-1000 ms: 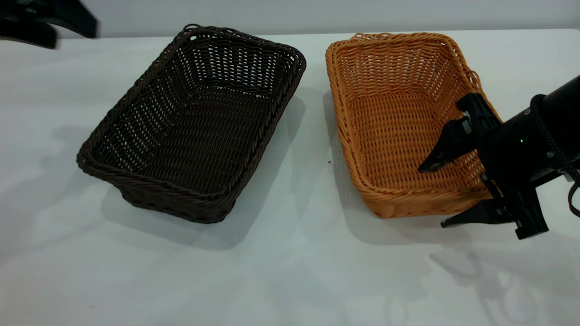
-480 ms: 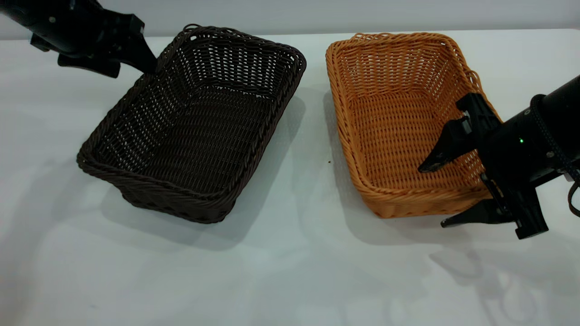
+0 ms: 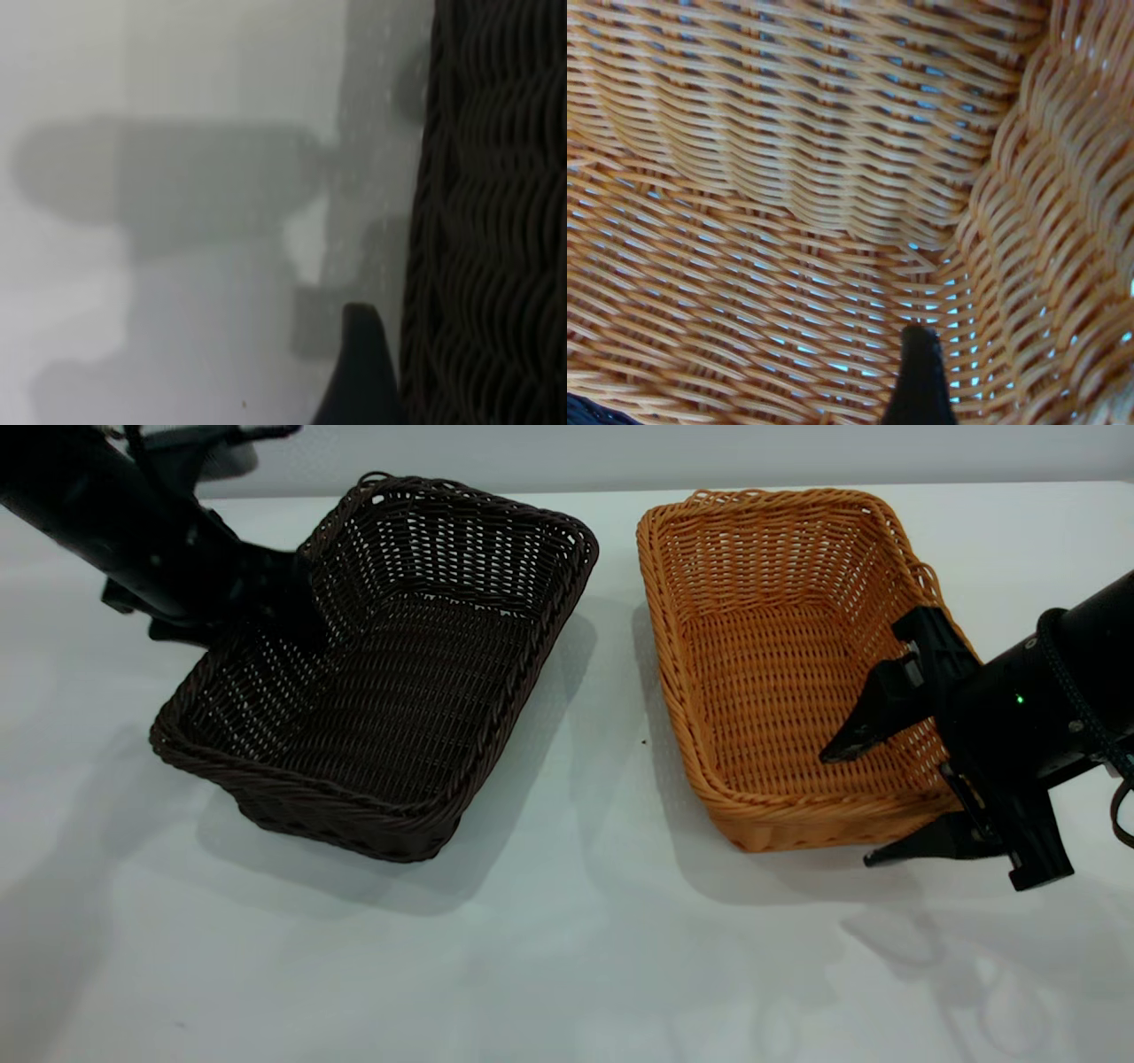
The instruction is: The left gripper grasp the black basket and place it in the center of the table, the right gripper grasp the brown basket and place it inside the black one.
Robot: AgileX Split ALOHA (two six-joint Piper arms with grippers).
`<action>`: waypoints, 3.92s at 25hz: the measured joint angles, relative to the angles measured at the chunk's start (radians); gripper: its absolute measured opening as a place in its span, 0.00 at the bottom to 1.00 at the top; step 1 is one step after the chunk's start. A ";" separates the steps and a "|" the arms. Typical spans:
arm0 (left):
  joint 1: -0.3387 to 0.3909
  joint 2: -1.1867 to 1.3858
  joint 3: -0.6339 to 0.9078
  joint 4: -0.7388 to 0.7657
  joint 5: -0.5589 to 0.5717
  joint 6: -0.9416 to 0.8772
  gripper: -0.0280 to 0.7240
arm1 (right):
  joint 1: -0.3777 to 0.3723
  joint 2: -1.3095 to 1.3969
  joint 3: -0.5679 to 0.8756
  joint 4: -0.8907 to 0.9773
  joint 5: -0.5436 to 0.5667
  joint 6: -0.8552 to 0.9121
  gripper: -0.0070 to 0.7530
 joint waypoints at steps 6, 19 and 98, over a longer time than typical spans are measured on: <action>-0.012 0.006 -0.005 0.000 -0.008 0.000 0.35 | 0.000 0.000 0.000 0.000 -0.004 -0.002 0.33; -0.016 0.006 -0.006 0.027 0.042 0.087 0.14 | -0.085 -0.029 -0.081 -0.015 0.027 -0.011 0.10; -0.225 -0.662 -0.403 0.386 0.399 0.478 0.67 | 0.002 0.035 -0.809 -1.060 0.755 0.058 0.11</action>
